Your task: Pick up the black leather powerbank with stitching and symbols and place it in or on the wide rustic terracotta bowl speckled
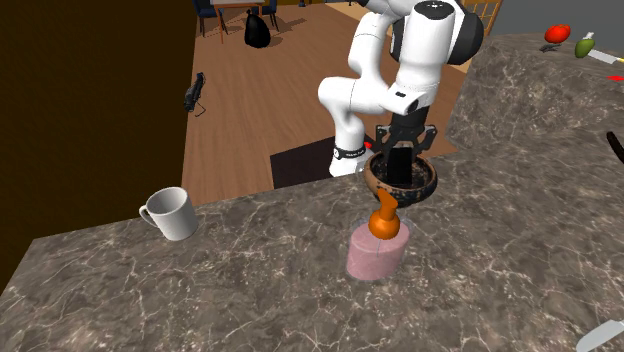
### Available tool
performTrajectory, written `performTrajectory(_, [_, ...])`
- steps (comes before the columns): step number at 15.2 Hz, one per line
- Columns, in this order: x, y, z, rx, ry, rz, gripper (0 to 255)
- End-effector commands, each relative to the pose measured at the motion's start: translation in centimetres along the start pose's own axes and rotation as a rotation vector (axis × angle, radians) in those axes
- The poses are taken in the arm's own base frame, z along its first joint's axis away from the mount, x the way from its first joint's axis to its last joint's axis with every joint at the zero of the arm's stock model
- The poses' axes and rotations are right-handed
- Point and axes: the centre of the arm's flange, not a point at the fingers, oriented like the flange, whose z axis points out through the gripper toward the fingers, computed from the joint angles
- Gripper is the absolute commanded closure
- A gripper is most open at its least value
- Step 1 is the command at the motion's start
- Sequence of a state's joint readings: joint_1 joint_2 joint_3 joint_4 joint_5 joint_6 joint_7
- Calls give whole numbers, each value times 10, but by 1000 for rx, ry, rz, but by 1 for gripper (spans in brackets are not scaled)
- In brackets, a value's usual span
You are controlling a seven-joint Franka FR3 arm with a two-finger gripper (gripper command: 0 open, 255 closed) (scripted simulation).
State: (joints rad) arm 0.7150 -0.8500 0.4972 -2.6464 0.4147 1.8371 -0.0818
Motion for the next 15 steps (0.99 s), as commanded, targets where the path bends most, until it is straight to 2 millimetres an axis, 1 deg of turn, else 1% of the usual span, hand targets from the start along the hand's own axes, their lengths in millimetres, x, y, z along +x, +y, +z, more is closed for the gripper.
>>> performTrajectory(1, [0, 0, 0, 0, 0, 0, 0])
performTrajectory(6, [0, 0, 0, 0, 0, 0, 0])
performTrajectory(9, [0, 0, -39, 0, 0, 0, 0])
performTrajectory(10, [0, 0, -50, 0, 0, 0, 0])
performTrajectory(15, [0, 0, -50, 0, 0, 0, 0])
